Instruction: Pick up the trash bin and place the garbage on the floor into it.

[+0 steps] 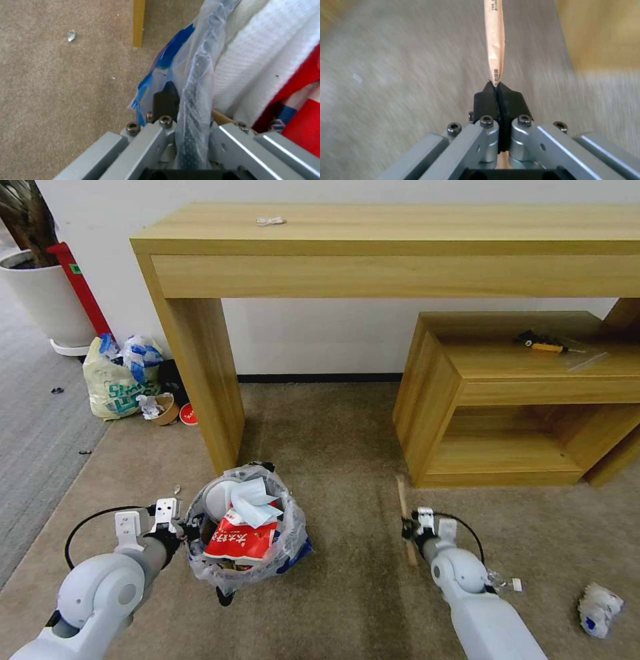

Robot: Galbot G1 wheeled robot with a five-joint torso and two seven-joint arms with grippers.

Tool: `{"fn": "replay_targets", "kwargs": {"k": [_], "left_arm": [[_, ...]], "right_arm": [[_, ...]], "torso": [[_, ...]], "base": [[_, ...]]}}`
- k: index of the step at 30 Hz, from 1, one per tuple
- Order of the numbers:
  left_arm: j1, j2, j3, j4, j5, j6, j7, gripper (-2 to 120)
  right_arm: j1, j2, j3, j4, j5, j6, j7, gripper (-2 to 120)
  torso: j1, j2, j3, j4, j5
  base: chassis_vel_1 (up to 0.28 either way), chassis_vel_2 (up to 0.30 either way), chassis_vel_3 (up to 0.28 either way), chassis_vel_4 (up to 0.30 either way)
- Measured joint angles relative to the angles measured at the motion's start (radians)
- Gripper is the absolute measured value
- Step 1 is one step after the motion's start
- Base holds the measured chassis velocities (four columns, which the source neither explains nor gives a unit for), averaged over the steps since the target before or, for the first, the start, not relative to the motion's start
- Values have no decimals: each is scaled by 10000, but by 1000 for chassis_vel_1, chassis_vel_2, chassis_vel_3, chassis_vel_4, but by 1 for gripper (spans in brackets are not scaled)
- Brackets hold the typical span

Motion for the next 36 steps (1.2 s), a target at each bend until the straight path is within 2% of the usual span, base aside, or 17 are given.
{"fn": "replay_targets", "kwargs": {"k": [3,4,7,14,19,22,27,36], "left_arm": [[-87,41,81,75,-22,0,-1,0],[-295,125,311,248,-68,0,9,0],[-578,186,604,455,-66,0,4,0],[-1392,192,1454,875,-80,0,-128,0],[-1895,194,1816,1095,-153,0,-222,0],[-2332,257,2155,1238,-371,0,-337,0],[-2719,448,2508,1338,-843,0,-545,0],[-3013,622,2830,1491,-1036,0,-639,0]], "right_arm": [[90,-66,-44,284,-104,45,-180,0],[230,-183,-147,876,-94,58,-370,0],[376,-361,-338,1457,88,248,-689,0],[1022,-816,-1507,2652,984,1755,-2208,0],[1425,-834,-2187,2985,1491,2041,-2789,0],[1714,-798,-2931,3218,1940,2080,-3184,0],[1767,-627,-3427,3267,1925,2082,-3593,0],[1499,-635,-3969,3167,1517,2048,-3974,0]], "torso": [[0,0,0,-1,-3],[0,0,0,-7,-4],[0,0,1,-9,-1],[0,0,0,-5,-3],[0,0,0,-5,-3],[0,0,0,-5,-4],[1,0,1,-4,-3],[0,0,0,-5,-3]], "base": [[0,0,0,0],[0,0,0,0],[0,0,0,0],[0,0,0,0],[0,0,0,0],[0,0,0,0],[0,0,0,0],[0,0,0,0]]}}
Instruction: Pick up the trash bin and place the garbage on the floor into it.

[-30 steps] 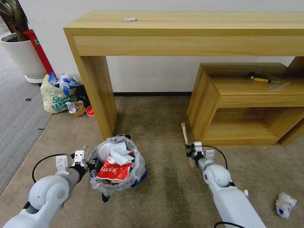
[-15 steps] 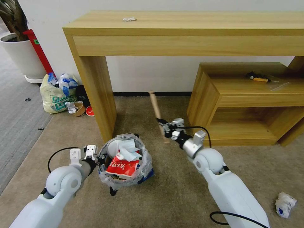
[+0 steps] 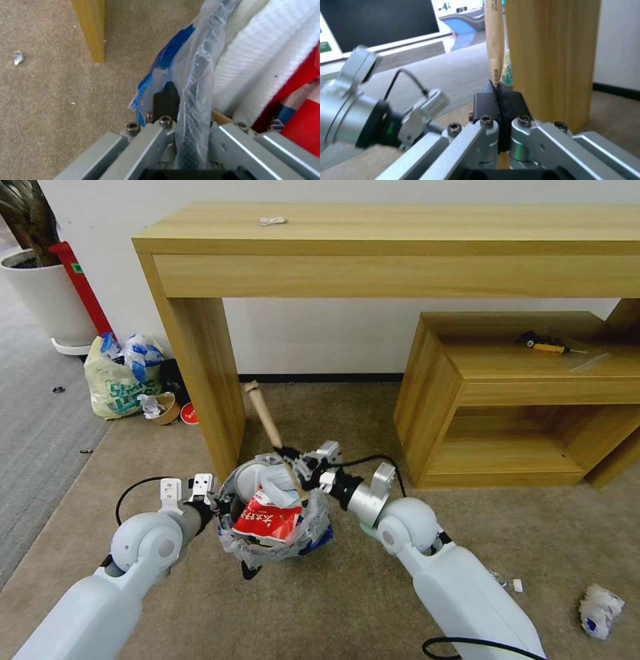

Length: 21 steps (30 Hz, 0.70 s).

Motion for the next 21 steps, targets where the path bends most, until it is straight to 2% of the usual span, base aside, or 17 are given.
{"fn": "replay_targets", "kwargs": {"k": [21], "left_arm": [[3,-22,-36,-122,-131,0,-73,0]], "right_arm": [[230,282,-587,-1434,-795,11,292,0]], "torso": [[0,0,0,0,1]], "base": [[0,0,0,0]]}}
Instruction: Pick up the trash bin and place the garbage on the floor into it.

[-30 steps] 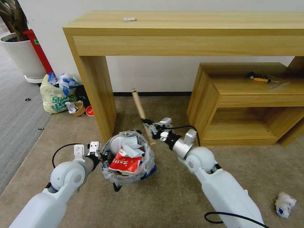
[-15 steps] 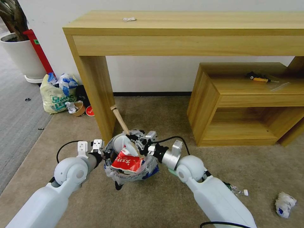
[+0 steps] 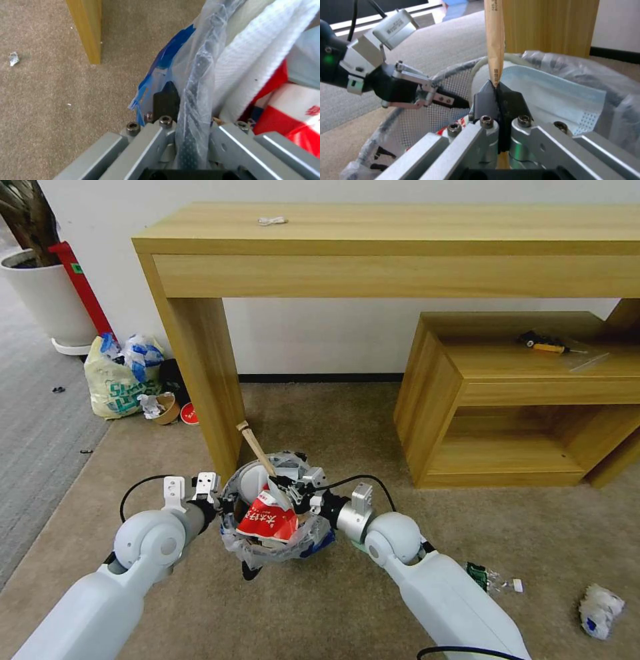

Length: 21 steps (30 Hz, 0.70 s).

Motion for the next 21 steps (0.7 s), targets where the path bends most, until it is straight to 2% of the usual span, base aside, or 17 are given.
{"fn": "replay_targets", "kwargs": {"k": [6,8,10,12,16,21], "left_arm": [[57,-9,-67,-8,26,0,23,0],[59,-8,-80,-8,26,0,32,0],[56,-5,-103,-9,25,0,50,0],[55,-2,-114,-10,25,0,54,0],[54,-7,-188,3,25,0,63,0],[60,-18,-232,18,32,0,66,0]], "right_arm": [[77,30,-96,1,-2,-103,155,0],[87,20,-96,42,-6,-163,179,4],[77,-13,-97,98,-51,-231,249,14],[56,-26,-100,115,-91,-235,302,17],[-42,-71,-198,248,-131,-285,653,37],[-50,-66,-213,333,-122,-288,783,48]], "torso": [[0,0,0,0,0],[0,0,0,0,0],[0,0,0,0,0],[0,0,0,0,-1],[0,0,0,-1,0],[0,0,0,0,0]], "base": [[0,0,0,0],[0,0,0,0],[0,0,0,0],[0,0,0,0],[0,0,0,0],[0,0,0,0]]}}
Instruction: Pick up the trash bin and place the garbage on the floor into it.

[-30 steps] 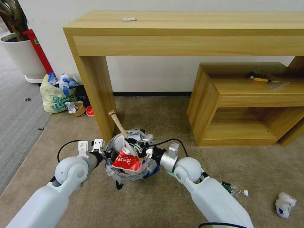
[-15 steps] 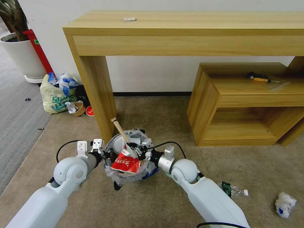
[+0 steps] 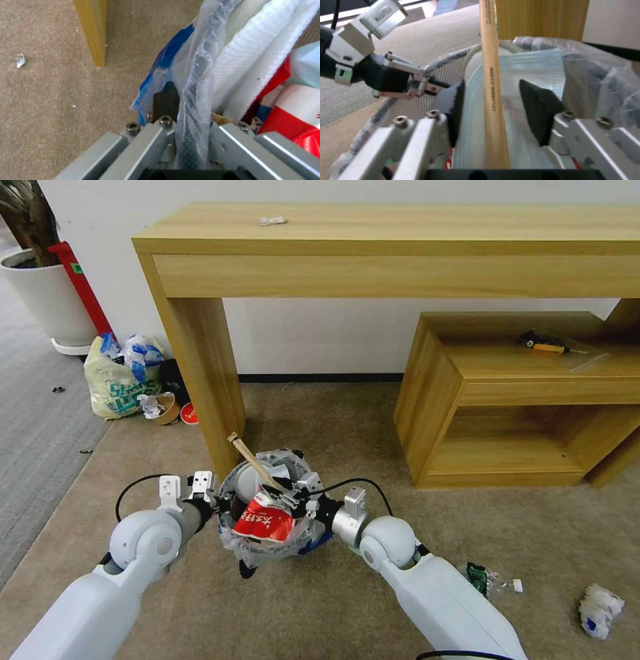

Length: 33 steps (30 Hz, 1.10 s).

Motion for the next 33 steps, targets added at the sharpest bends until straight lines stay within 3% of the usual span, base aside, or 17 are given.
{"fn": "replay_targets", "kwargs": {"k": [3,5,11,16,33], "left_arm": [[4,-17,-45,26,12,0,23,0],[4,-25,-57,38,19,0,29,0],[93,-57,-213,100,158,0,148,0],[248,-106,-436,69,192,0,182,0],[1109,-325,-1225,-275,415,0,356,0]], "right_arm": [[0,-1,55,170,2,0,129,65],[0,-7,88,232,2,-1,168,68],[-89,-122,355,764,39,-35,438,95],[-169,-164,701,1063,166,-89,708,100],[-847,-592,1899,1394,266,-347,1461,100]], "torso": [[0,0,0,0,0],[0,0,0,0,0],[0,0,0,0,0],[0,0,0,1,0],[-1,0,0,0,1]], "base": [[0,0,0,0],[0,0,0,0],[0,0,0,0],[0,0,0,0],[0,0,0,0]]}}
